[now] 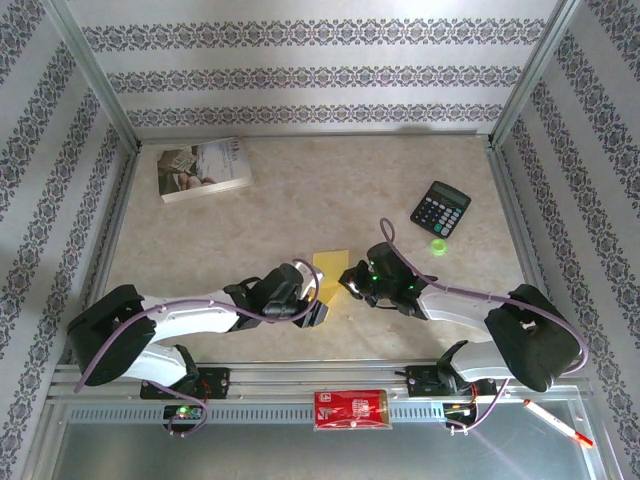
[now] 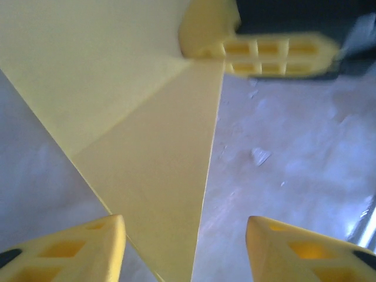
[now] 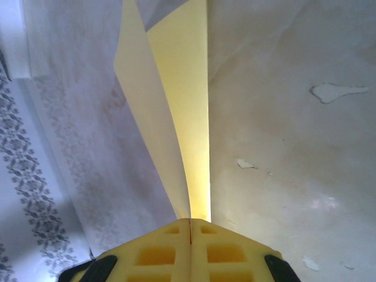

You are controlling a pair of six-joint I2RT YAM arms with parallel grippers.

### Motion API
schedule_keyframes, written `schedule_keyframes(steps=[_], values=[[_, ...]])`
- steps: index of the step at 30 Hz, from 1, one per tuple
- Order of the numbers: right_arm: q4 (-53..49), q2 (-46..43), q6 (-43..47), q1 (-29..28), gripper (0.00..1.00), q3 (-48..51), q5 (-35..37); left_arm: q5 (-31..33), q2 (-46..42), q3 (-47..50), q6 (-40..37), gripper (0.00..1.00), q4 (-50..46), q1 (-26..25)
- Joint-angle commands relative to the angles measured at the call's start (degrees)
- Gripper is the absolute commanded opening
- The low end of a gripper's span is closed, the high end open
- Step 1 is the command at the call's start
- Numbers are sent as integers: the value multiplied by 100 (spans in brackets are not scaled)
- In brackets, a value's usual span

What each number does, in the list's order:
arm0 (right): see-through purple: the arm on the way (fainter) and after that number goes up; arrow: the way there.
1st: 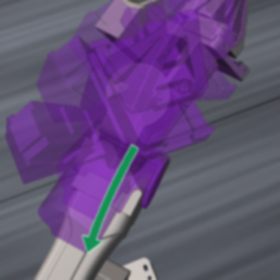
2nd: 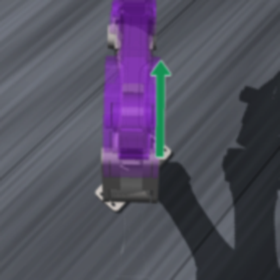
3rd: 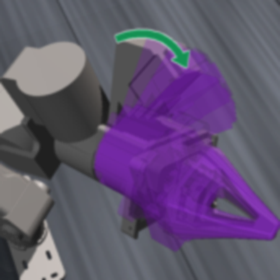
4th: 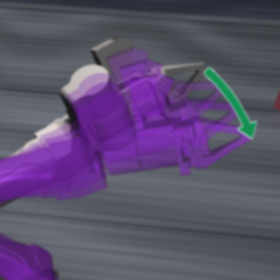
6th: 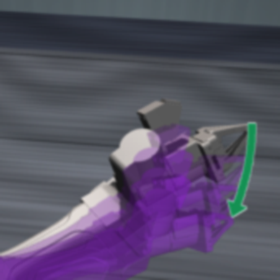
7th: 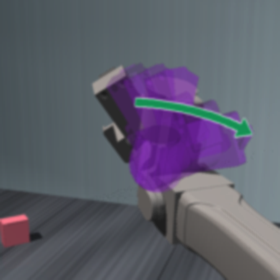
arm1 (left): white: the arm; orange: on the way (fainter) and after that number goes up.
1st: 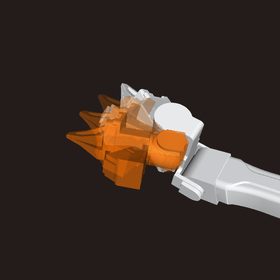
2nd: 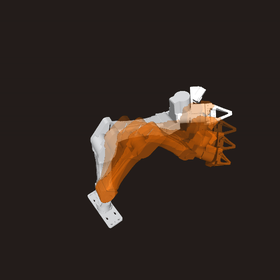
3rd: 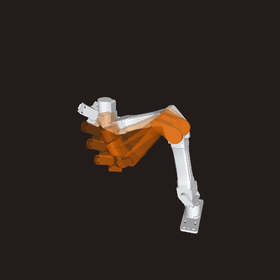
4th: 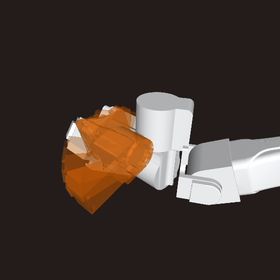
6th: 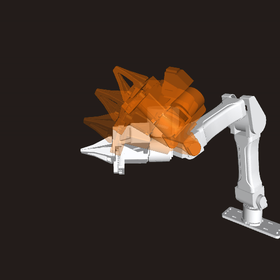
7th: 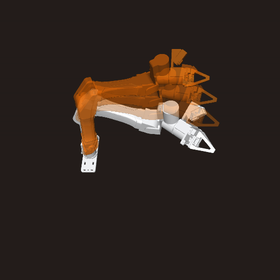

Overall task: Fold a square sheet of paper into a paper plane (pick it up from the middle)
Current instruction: Fold the wing for the fifth time at the center of the table.

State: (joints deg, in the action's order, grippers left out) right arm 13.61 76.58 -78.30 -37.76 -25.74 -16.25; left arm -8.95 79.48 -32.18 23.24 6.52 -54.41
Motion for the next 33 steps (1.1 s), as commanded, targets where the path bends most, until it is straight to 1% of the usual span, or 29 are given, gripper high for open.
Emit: schedule_keyframes(steps=[1,4,7,11,18,22,29,33], values=[[133,-103,-458,-61,2,69,195,1027,91,-43,-778,59,373,-334],[147,-84,-548,-81,2,59,209,1288,325,-202,-1061,61,376,-533],[161,-32,-576,-96,2,33,193,1420,633,-462,-1295,62,255,-648],[258,82,-604,-125,2,9,146,1643,929,-728,-1527,58,175,-719],[419,215,-658,-136,2,55,106,1867,1121,-842,-1656,45,252,-720],[463,254,-660,-139,2,59,96,1894,1194,-880,-1669,33,254,-719],[527,287,-680,-169,6,68,98,1897,1246,-847,-1613,14,350,-712],[513,240,-668,-160,8,84,122,1884,1236,-792,-1536,9,401,-702]])
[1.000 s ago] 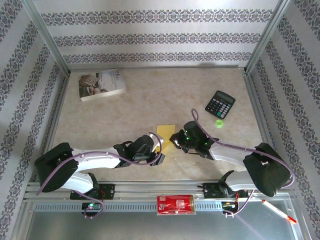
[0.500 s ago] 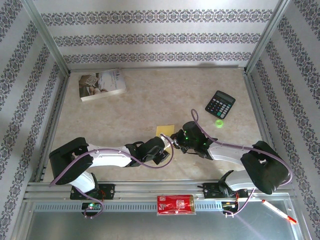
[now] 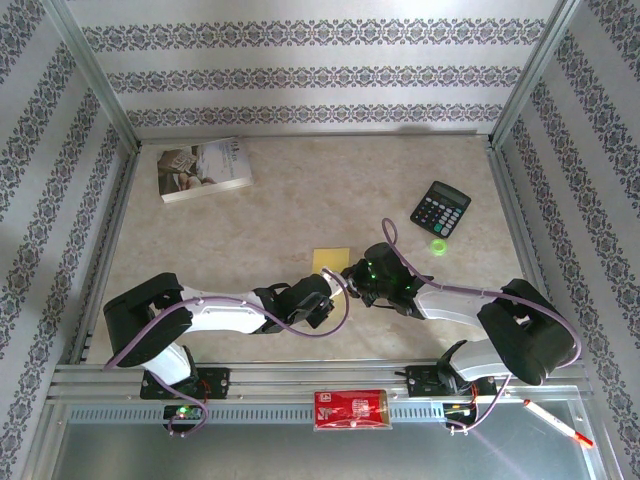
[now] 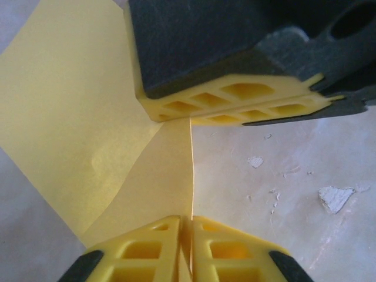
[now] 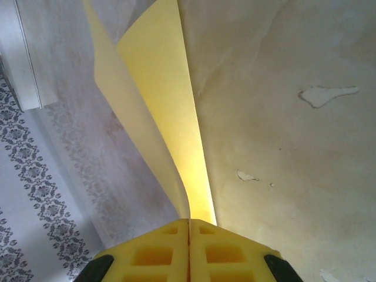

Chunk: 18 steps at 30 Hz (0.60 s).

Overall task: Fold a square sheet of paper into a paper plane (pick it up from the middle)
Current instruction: Fold the wing for the fifth time at the center of the table.

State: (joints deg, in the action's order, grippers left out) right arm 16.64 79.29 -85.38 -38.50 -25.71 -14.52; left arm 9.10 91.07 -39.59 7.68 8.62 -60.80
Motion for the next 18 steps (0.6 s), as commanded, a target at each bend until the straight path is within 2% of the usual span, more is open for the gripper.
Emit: schedule_keyframes(steps=[1,6,12,18], values=[[208,-38,48,-76,9,92,-48,83,66,-36,47,7,205,-59],[188,-210,182,67,22,199,-100,-313,-130,123,496,0,285,146],[-392,-873,874,497,34,234,-190,-1790,-319,546,1597,0,1063,835],[-988,-1040,1785,768,38,-16,-396,-2746,-304,745,2374,0,1570,1273]])
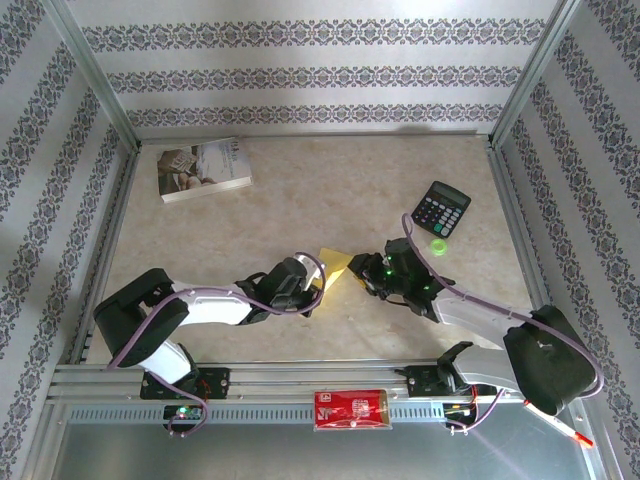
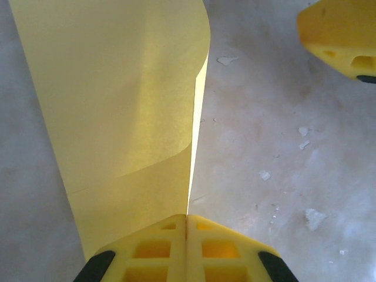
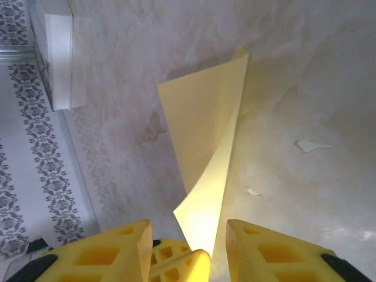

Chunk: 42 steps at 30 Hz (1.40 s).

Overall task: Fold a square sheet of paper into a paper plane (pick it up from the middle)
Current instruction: Fold the wing for the fifth time at the center of the table.

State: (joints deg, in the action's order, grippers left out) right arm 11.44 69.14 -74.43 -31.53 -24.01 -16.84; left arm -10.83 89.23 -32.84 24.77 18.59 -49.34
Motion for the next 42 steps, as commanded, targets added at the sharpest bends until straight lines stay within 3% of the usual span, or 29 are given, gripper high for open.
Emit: schedule_keyframes(steps=[1,7,12,19,33,42], values=[[-541,3,817,85,38,-244,-192,-842,-102,85,746,0,625,158],[-912,336,1552,59,43,-582,-352,-806,-74,4,626,0,389,179],[-759,803,1532,16,56,-858,-501,-753,-81,-64,263,0,181,162],[-676,1346,1356,55,58,-1128,-642,-615,-87,-49,-124,0,32,62],[-337,1788,942,134,39,-1009,-716,-313,-39,-178,-913,0,-366,-144],[-261,1777,833,175,19,-939,-685,-220,-35,-289,-1222,11,-610,-216]])
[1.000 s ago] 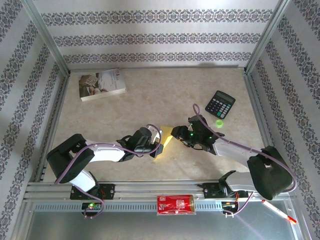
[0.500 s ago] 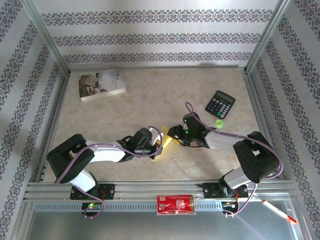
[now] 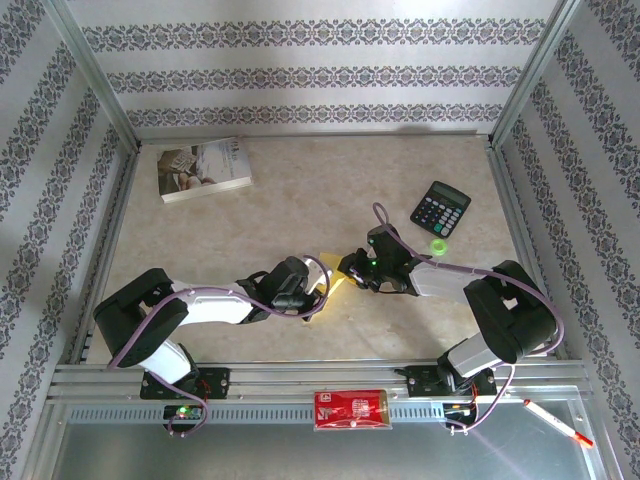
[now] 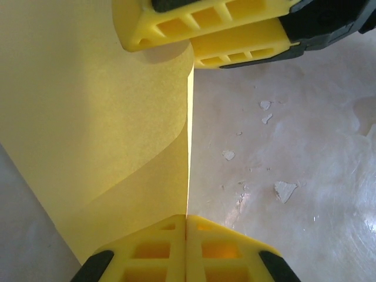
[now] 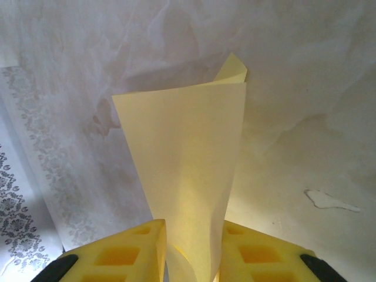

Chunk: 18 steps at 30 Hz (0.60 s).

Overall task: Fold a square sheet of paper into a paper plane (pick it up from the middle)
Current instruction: Fold the wing for the fifth time at the center of the table.

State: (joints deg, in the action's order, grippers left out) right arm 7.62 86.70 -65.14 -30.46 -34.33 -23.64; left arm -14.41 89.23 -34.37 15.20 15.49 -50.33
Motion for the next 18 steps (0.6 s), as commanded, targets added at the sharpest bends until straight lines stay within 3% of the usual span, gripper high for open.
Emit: schedule_keyframes(steps=[1,8,14,18], values=[[124,4,-110,71,16,109,-9,186,-32,-150,-307,12,-337,-142],[161,-81,-262,84,2,154,-75,768,-50,-276,-778,28,-620,-389],[293,-121,-499,101,0,236,-211,1644,-47,-370,-1465,48,-828,-776],[375,-127,-664,119,0,269,-341,2239,72,-415,-1807,56,-854,-994]])
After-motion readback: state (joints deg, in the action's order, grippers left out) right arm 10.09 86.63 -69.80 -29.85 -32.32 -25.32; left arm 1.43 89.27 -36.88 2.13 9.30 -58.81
